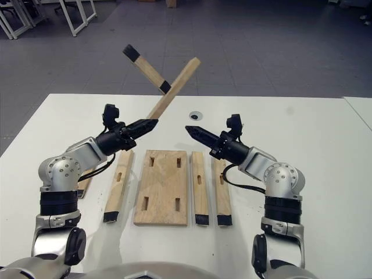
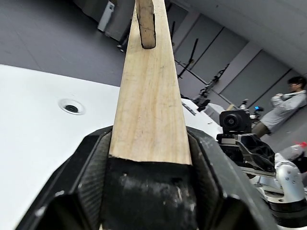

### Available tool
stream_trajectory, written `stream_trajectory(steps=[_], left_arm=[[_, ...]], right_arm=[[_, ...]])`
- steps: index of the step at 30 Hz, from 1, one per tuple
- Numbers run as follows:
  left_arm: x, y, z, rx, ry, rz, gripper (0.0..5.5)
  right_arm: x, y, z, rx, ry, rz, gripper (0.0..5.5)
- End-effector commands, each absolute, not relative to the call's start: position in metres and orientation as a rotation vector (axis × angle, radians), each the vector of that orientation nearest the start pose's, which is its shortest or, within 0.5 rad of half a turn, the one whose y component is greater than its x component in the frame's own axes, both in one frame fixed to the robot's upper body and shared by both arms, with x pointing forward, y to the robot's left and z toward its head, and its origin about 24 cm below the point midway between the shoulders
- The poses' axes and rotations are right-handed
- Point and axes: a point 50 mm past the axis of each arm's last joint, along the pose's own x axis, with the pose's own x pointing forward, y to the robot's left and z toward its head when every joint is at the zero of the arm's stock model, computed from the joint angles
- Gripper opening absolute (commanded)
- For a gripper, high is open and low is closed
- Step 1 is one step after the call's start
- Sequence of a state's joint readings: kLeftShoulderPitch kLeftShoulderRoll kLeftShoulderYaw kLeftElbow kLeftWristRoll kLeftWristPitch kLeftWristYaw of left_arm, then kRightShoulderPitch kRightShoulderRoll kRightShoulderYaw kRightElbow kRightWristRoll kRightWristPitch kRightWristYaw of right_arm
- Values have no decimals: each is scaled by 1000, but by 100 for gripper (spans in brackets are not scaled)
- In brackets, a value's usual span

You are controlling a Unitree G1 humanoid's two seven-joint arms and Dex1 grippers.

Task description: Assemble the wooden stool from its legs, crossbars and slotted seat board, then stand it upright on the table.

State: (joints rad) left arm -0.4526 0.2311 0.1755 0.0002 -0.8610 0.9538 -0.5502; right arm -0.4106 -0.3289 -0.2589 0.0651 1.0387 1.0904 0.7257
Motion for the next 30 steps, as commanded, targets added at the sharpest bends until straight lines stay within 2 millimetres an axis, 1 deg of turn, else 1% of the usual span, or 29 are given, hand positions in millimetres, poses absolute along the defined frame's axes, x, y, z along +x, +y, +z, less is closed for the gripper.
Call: stream_trajectory(steps=[1, 3, 6, 9, 12, 16, 21, 27, 30], left_arm=[[297, 127, 140, -740, 311, -1059, 207], [291, 126, 144, -743, 330, -1102, 207], [281, 121, 150, -747, 359, -1179, 207], [275, 120, 149, -748, 389, -1187, 207], [266, 117, 145, -741, 405, -1196, 207], [263, 117, 143, -727, 411, -1196, 207], [263, 116, 142, -718, 414, -1201, 207], [264, 120, 139, -709, 425, -1191, 207], [264, 121, 137, -707, 427, -1186, 207]], right_arm=[[288, -165, 129, 978, 361, 1181, 444], [294, -163, 132, 1011, 365, 1209, 444], [301, -161, 135, 1012, 357, 1227, 504], [305, -159, 143, 985, 302, 1255, 547], [306, -159, 149, 992, 268, 1289, 549], [307, -155, 155, 985, 255, 1330, 549], [303, -149, 151, 949, 287, 1358, 438], [308, -151, 153, 946, 270, 1354, 334], [307, -153, 153, 932, 276, 1357, 280]])
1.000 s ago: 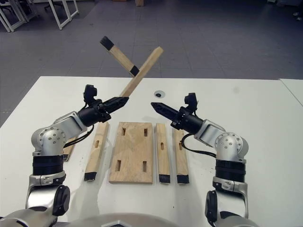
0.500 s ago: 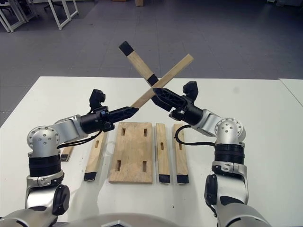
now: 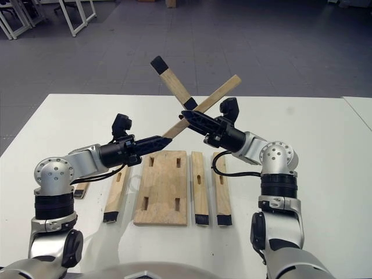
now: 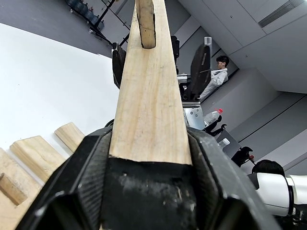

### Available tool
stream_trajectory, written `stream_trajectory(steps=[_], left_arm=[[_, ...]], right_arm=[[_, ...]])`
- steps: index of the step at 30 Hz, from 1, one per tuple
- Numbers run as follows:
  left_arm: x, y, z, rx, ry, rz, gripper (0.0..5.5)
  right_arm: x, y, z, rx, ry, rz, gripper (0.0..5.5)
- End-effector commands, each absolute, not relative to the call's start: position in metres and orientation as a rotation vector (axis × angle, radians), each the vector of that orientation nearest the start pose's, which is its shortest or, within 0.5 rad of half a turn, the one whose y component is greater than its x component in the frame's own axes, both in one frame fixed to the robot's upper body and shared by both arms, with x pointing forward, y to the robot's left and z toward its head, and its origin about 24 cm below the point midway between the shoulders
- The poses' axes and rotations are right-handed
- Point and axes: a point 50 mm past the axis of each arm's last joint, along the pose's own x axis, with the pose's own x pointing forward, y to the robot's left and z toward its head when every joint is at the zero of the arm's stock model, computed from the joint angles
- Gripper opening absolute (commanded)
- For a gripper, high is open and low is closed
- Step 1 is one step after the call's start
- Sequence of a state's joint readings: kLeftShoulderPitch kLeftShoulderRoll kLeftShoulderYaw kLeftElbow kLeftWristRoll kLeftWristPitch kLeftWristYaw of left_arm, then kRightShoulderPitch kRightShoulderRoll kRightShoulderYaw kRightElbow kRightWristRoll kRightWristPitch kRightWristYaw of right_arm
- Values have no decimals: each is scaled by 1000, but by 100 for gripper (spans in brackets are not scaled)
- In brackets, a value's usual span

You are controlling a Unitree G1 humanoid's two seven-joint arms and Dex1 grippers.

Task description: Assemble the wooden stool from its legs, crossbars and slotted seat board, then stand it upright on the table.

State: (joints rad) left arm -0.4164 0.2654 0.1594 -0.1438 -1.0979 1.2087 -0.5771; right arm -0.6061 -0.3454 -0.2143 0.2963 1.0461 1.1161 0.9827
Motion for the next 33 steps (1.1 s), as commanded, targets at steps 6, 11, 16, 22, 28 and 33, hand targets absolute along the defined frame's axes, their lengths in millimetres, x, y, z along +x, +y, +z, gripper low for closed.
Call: stream_trajectory(steps=[6, 11, 16, 22, 28, 33], left_arm=[[266, 124, 140, -700, 409, -1189, 207], [266, 125, 150, -676, 367, -1217, 207], [266, 122, 143, -635, 379, -1210, 252], [265, 124, 141, -567, 336, -1220, 351], [258, 166, 156, -526, 236, -1159, 353], [242, 192, 134, -223, 364, -888, 353]], right_arm=[[305, -157, 150, 888, 296, 1363, 208], [302, -158, 143, 809, 305, 1362, 208], [301, -156, 155, 887, 266, 1398, 206], [300, -156, 155, 914, 285, 1387, 203], [307, -169, 158, 930, 249, 1325, 203], [307, -180, 153, 801, 281, 1266, 203]])
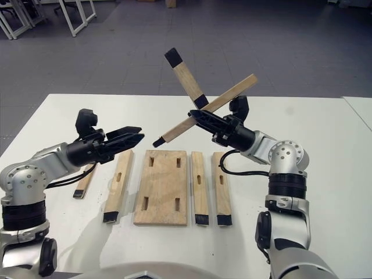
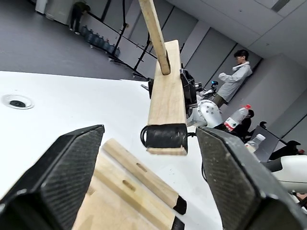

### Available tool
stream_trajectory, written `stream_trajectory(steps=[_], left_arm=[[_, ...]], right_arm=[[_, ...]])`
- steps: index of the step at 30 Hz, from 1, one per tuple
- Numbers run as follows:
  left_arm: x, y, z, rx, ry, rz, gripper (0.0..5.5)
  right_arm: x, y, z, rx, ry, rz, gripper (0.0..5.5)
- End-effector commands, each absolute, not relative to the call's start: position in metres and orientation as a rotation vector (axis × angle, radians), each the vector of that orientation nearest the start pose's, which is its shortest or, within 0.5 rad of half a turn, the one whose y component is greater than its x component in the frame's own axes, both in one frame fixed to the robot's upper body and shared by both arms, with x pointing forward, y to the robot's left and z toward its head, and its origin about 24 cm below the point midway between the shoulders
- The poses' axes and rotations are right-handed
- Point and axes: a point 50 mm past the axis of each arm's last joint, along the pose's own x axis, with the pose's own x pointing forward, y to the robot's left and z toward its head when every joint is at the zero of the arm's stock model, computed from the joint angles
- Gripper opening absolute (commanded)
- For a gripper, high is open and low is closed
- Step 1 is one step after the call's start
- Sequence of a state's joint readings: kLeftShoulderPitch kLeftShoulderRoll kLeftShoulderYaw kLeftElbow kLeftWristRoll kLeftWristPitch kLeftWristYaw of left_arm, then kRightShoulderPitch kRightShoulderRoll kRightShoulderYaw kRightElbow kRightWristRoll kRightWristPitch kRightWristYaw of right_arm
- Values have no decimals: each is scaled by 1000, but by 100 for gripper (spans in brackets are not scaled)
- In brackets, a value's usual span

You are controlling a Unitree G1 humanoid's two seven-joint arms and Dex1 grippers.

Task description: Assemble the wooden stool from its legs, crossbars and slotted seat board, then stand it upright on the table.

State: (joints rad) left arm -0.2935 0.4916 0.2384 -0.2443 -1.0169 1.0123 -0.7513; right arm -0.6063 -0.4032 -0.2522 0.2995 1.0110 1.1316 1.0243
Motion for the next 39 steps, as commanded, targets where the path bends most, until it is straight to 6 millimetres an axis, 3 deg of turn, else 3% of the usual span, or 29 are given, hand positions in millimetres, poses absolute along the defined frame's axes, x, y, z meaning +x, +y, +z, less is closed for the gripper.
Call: stream_trajectory(steps=[1, 4, 8, 16, 25, 31, 35, 39], left_arm=[[235, 191, 123, -103, 431, -835, 353], [206, 172, 100, 173, 569, -801, 353], [192, 149, 98, 247, 582, -853, 353], [178, 153, 85, 528, 712, -888, 353], [190, 140, 88, 547, 649, -879, 353], [182, 157, 77, 791, 755, -920, 353], [204, 167, 81, 831, 705, -820, 353], [220, 164, 84, 826, 645, -786, 353]], right_arm=[[307, -183, 150, 756, 295, 1244, 203], [309, -184, 141, 616, 304, 1171, 203], [306, -177, 133, 533, 308, 1158, 203], [303, -173, 130, 507, 306, 1180, 203], [302, -172, 128, 494, 308, 1188, 203], [302, -175, 128, 481, 298, 1176, 203], [302, -176, 125, 443, 306, 1183, 203], [299, -177, 118, 380, 342, 1200, 203]])
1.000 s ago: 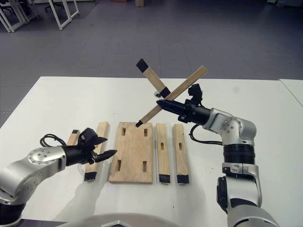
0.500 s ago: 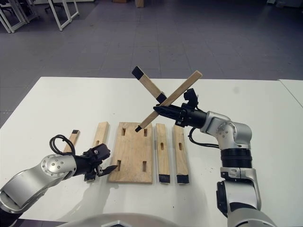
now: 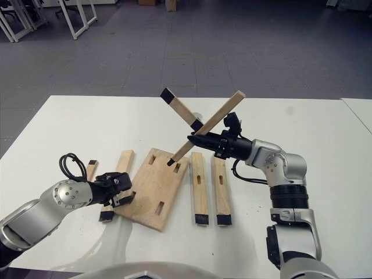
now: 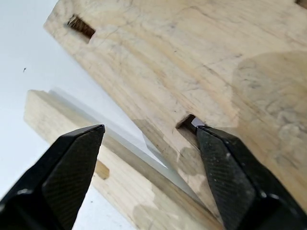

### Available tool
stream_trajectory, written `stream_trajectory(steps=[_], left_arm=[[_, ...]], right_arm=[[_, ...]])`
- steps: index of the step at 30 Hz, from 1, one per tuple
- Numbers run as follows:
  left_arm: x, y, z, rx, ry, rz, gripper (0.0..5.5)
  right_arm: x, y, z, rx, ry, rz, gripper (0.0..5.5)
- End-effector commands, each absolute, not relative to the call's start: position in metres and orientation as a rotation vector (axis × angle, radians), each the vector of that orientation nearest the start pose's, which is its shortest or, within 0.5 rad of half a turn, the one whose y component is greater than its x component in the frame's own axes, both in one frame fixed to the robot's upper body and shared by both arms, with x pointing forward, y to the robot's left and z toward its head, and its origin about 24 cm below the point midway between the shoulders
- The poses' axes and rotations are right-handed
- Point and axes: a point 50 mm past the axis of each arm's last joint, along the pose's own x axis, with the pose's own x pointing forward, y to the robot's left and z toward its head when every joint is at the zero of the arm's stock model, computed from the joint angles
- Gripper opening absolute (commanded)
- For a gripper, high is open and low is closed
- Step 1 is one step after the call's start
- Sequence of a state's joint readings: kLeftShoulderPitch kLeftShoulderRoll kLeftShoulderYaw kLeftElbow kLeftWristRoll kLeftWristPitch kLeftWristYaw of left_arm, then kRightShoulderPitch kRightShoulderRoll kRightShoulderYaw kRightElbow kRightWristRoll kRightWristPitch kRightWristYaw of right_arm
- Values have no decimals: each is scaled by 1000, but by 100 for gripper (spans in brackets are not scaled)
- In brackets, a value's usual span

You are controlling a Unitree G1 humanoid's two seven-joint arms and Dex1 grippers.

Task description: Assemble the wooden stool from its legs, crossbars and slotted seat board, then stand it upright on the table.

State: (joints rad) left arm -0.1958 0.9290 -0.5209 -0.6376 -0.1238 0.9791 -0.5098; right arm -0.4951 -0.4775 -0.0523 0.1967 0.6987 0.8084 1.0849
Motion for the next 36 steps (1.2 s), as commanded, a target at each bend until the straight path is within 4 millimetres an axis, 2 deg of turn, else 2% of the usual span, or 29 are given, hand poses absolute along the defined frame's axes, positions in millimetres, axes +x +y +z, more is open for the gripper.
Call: stream_trajectory(steps=[1, 9, 17, 21, 26, 28, 31, 36], left_arm=[[223, 163, 84, 831, 639, -791, 353], [227, 163, 84, 838, 626, -797, 353], [226, 161, 82, 840, 623, -801, 353], [224, 157, 83, 841, 613, -811, 353], [223, 151, 82, 833, 607, -828, 353], [221, 150, 81, 826, 613, -832, 353], [219, 148, 78, 814, 620, -839, 353], [218, 148, 77, 806, 626, -836, 353]], right_arm=[[300, -177, 116, 367, 349, 1199, 203], [302, -187, 91, 328, 447, 1160, 203], [312, -196, 80, 270, 486, 1085, 203], [315, -192, 77, 234, 488, 1023, 203], [319, -184, 86, 151, 433, 945, 203], [315, -177, 92, 33, 403, 943, 203], [304, -168, 87, -105, 424, 950, 203], [298, -166, 78, -84, 479, 962, 203]])
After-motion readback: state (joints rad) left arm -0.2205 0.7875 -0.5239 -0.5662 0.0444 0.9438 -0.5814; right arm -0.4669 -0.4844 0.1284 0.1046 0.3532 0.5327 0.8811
